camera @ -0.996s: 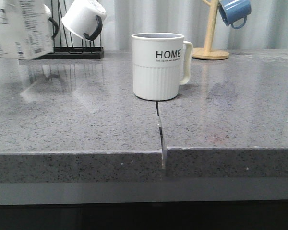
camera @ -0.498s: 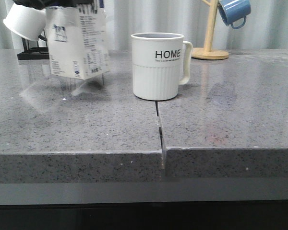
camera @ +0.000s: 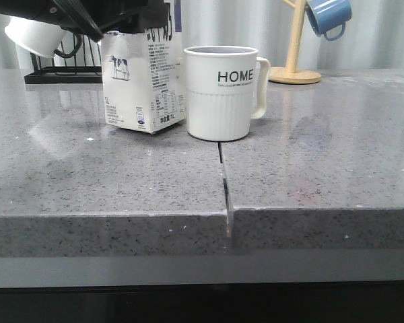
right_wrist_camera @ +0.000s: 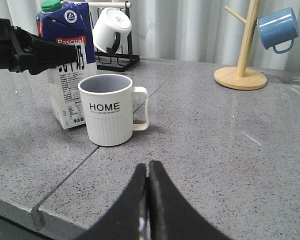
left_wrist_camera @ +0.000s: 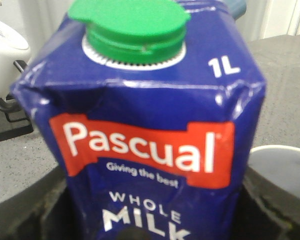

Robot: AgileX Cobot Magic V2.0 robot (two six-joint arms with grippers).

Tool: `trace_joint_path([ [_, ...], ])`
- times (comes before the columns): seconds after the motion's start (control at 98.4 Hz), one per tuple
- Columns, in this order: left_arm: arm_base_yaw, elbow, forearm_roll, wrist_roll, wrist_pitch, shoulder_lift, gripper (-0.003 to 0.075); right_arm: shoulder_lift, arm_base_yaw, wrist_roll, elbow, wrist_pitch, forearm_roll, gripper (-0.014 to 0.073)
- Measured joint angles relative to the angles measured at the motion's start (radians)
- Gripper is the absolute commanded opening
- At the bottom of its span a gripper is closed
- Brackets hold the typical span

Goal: Place milk next to cup
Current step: 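Carry the carton toward the mug and lower it beside it, then open the left gripper and lift it off the carton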

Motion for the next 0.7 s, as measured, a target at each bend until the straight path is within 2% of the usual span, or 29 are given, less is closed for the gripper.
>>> trace_joint_path([
  [0.061,0.0,0.0,-0.002,0.0,0.0,0.0,0.0203,0.0,0.0,0.0,0.0,0.0,0.0,-0.0068],
  [0.234,0.0,0.0,-0.002,0.0,0.0,0.0,0.0575,0.0,0.0,0.0,0.0,0.0,0.0,-0.0068],
  [0.305,0.0,0.0,-0.002,0.0,0.0,0.0,0.0671,0.0,0.0,0.0,0.0,0.0,0.0,-0.0068],
  [0.356,0.0,0.0,-0.002,0.0,0.0,0.0,0.0695,0.0,0.0,0.0,0.0,0.0,0.0,-0.0068],
  [0.701,-0.01,0.0,-0.003,0.0,0.028,0.0,0.0687,0.0,0.0,0.0,0.0,0.0,0.0,-0.0068],
])
